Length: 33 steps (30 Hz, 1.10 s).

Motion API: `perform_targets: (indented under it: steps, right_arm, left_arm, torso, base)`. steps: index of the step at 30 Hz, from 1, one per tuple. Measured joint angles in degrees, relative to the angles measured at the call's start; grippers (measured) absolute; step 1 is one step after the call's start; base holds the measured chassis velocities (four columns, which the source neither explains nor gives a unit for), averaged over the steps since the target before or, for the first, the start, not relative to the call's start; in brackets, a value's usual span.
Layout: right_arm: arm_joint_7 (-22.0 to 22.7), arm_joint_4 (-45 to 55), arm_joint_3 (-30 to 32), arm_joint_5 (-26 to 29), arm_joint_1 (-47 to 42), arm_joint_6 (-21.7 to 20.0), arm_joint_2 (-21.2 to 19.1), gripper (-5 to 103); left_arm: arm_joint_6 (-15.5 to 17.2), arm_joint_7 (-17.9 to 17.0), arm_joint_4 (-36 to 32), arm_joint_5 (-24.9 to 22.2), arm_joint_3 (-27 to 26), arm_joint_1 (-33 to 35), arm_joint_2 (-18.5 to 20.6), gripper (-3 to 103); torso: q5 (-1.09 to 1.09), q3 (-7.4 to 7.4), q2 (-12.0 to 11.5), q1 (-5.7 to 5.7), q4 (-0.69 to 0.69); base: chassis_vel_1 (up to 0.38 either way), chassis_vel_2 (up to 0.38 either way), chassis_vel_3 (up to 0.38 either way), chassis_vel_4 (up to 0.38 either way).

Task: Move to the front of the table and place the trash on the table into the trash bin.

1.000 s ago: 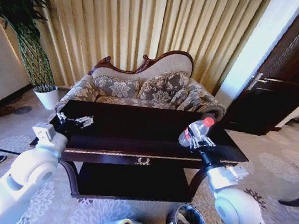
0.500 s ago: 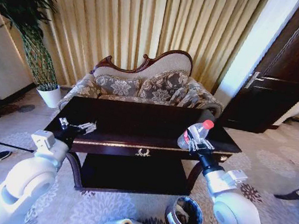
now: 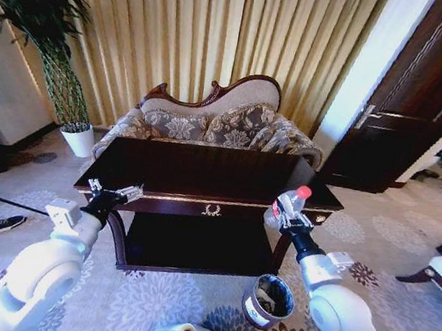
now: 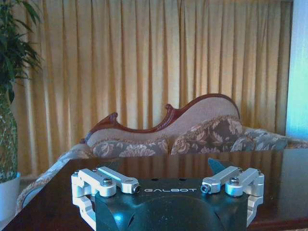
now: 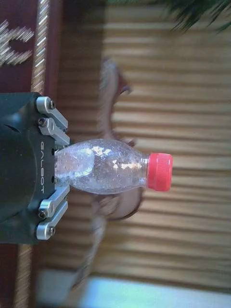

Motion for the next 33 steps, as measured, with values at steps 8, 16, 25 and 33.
perform_targets:
  steps: [8,16,25,33]
  right_arm:
    - [0.3,-20.4,0.7,-1.2,-1.5,4.1,1.7,20]
    - [2.3,-41.9,-2.3,-4.4,7.9,7.8,4.2,20]
    - [2.3,-62.0,-3.8,-10.3,18.6,10.4,7.5,18]
    - [2.4,-64.2,-2.9,-13.5,18.7,9.9,8.4,41]
  left_arm:
    - [-0.1,0.9,-1.2,-0.3,-3.1,0.9,-1.6,100]
    - [0.5,0.9,-1.6,-0.6,-4.6,2.2,-1.7,100]
    - [0.5,0.8,-1.6,-0.4,-5.2,3.8,-1.4,100]
    - [-0.6,1.0,-1.6,-0.3,-5.6,4.3,-0.5,100]
  torso:
    - [0.0,0.01,0.0,0.03,-0.03]
    - [0.01,0.01,0.0,0.03,0.0]
    - [0.01,0.01,0.0,0.03,0.0]
    - [-0.01,0.0,0.0,0.02,-0.01]
  base:
    - [0.0,0.0,0.0,0.0]
    - [0.0,0.0,0.0,0.0]
    - [0.0,0.0,0.0,0.0]
    - [0.0,0.0,0.0,0.0]
